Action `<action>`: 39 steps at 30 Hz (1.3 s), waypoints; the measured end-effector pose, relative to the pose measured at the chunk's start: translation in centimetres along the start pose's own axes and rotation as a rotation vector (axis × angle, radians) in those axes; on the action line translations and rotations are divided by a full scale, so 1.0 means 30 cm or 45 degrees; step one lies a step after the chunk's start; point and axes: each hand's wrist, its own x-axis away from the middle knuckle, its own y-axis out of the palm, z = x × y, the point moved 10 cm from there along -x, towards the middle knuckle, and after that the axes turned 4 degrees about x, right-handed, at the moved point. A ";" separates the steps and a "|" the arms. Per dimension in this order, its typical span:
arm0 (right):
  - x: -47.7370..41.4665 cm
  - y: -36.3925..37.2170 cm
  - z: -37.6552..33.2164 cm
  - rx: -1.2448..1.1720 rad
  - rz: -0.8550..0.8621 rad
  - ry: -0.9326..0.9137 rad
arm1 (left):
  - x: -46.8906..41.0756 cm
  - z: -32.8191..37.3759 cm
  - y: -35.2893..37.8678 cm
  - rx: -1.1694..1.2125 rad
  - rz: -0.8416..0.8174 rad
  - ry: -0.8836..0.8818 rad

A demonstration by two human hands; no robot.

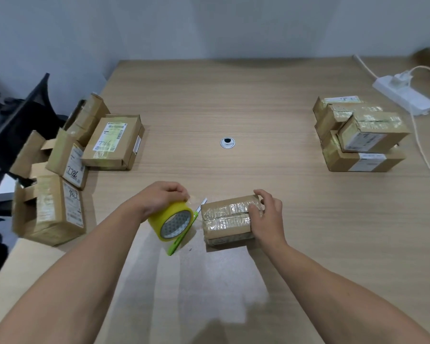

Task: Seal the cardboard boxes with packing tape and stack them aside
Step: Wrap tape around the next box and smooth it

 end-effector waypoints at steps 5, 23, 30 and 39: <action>0.010 -0.004 -0.005 0.072 -0.013 -0.003 | 0.002 0.218 0.166 -0.404 -0.282 0.104; 0.014 -0.043 0.074 -0.574 -0.210 0.206 | -0.177 0.262 0.541 -1.000 -0.591 -0.198; 0.010 -0.063 0.065 -0.531 -0.249 0.056 | -0.218 0.267 0.565 -1.065 -0.607 -0.248; -0.028 -0.072 0.101 -0.367 -0.199 0.138 | -0.232 0.282 0.591 -1.086 -0.629 -0.244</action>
